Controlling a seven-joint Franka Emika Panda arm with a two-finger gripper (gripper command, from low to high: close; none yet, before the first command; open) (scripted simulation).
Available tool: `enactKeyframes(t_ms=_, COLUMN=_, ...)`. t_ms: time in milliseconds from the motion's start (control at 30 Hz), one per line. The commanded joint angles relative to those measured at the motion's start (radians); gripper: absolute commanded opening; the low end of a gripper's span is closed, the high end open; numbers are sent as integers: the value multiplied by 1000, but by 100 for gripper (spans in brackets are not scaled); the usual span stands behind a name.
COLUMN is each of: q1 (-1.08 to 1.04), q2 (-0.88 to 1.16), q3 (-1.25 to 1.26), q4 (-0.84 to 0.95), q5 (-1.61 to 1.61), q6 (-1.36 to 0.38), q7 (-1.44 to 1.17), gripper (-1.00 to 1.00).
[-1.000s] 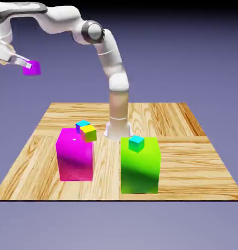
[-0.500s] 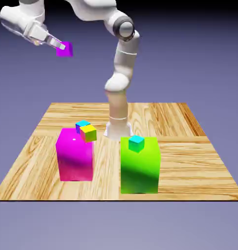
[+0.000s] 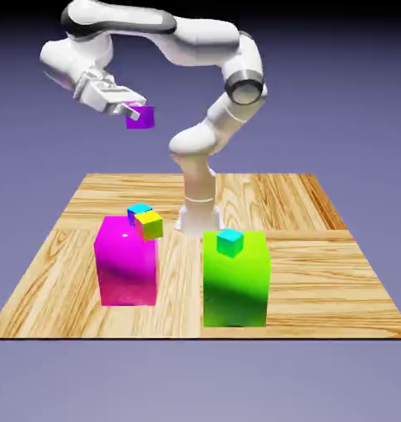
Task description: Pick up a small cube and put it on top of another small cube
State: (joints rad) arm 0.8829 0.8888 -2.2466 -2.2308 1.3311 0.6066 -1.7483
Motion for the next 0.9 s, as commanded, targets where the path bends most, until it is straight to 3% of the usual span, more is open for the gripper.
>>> enactKeyframes(t_ms=0, q1=-21, q2=36, q3=11, q4=-24, q5=17, q6=-10, q7=0, gripper=-100)
enactKeyframes(t_ms=533, q1=-351, q2=593, q3=174, q4=-390, q5=260, q6=-174, q7=-20, gripper=-100)
enactKeyframes(t_ms=767, q1=-150, q2=607, q3=291, q4=-500, q5=458, q6=-40, q7=108, gripper=-100)
enactKeyframes(t_ms=800, q1=-150, q2=607, q3=291, q4=-500, q5=459, q6=-40, q7=108, gripper=100)
enactKeyframes(t_ms=867, q1=-186, q2=605, q3=270, q4=-480, q5=423, q6=-64, q7=85, gripper=100)
